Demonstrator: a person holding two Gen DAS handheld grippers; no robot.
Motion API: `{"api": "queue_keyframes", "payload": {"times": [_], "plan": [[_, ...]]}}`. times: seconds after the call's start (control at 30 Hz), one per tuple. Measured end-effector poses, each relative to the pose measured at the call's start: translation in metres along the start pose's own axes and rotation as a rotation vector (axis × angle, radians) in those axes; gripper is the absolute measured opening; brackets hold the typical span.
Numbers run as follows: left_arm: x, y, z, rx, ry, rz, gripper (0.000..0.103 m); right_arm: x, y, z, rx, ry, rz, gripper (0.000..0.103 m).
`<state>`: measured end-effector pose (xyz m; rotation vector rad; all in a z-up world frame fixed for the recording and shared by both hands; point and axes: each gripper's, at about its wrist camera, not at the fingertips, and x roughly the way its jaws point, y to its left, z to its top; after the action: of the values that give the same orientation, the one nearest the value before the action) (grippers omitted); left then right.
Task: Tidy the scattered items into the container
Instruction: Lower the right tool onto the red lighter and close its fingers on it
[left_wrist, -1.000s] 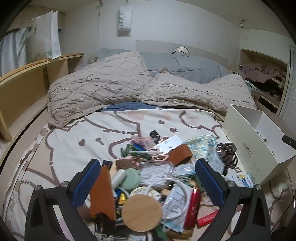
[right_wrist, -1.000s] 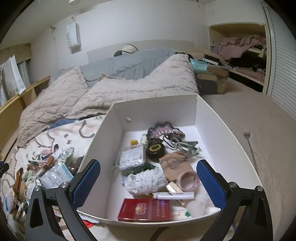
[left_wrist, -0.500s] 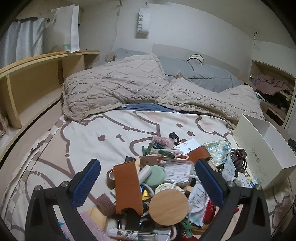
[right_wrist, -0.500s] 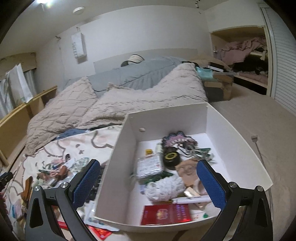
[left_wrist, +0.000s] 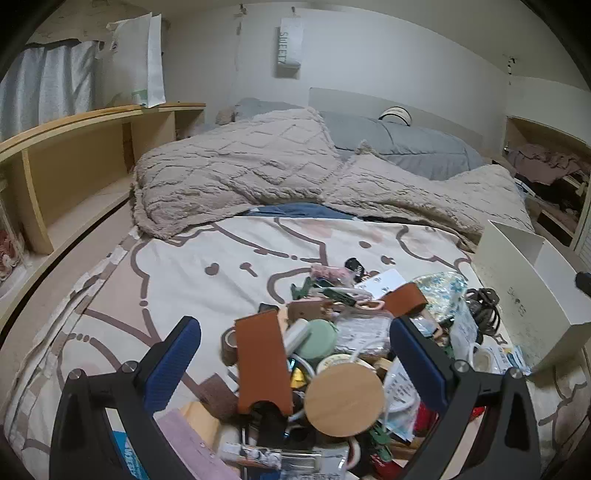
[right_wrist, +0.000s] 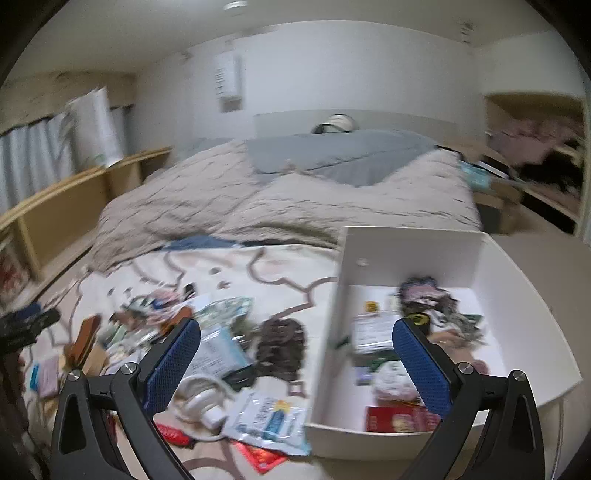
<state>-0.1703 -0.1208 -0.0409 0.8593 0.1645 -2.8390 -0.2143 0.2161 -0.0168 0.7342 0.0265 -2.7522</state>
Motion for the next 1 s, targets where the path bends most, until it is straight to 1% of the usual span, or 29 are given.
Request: {"api": "queue_keyframes", "payload": {"times": [0.1, 0.23, 0.37, 0.47, 0.57, 0.6, 0.67, 0.77, 0.9, 1.0], "plan": [[0.003, -0.007, -0.003, 0.013, 0.013, -0.016, 0.103, 0.005, 0.021, -0.006, -0.072, 0.011, 0.029, 0.103], [0.010, -0.016, -0.007, 0.037, 0.037, -0.015, 0.103, 0.012, 0.045, -0.015, -0.136, 0.037, 0.084, 0.103], [0.013, -0.019, -0.010, 0.023, 0.046, -0.006, 0.103, 0.019, 0.065, -0.026, -0.186, 0.080, 0.154, 0.103], [0.013, -0.016, -0.011, 0.000, 0.039, -0.001, 0.103, 0.027, 0.081, -0.038, -0.246, 0.132, 0.219, 0.103], [0.015, -0.010, -0.011, -0.025, 0.053, -0.019, 0.103, 0.041, 0.096, -0.054, -0.305, 0.235, 0.293, 0.103], [0.016, -0.008, -0.010, -0.030, 0.061, -0.031, 0.103, 0.046, 0.100, -0.060, -0.307, 0.273, 0.333, 0.103], [0.017, -0.005, -0.010, -0.043, 0.073, -0.040, 0.103, 0.054, 0.105, -0.069, -0.300, 0.321, 0.396, 0.103], [0.019, -0.003, -0.011, -0.052, 0.080, -0.022, 0.103, 0.061, 0.117, -0.082, -0.310, 0.377, 0.457, 0.103], [0.020, -0.001, -0.011, -0.062, 0.098, -0.024, 0.103, 0.069, 0.132, -0.096, -0.319, 0.425, 0.516, 0.103], [0.020, -0.002, -0.012, -0.058, 0.106, -0.022, 0.103, 0.077, 0.139, -0.103, -0.320, 0.443, 0.521, 0.103]]}}
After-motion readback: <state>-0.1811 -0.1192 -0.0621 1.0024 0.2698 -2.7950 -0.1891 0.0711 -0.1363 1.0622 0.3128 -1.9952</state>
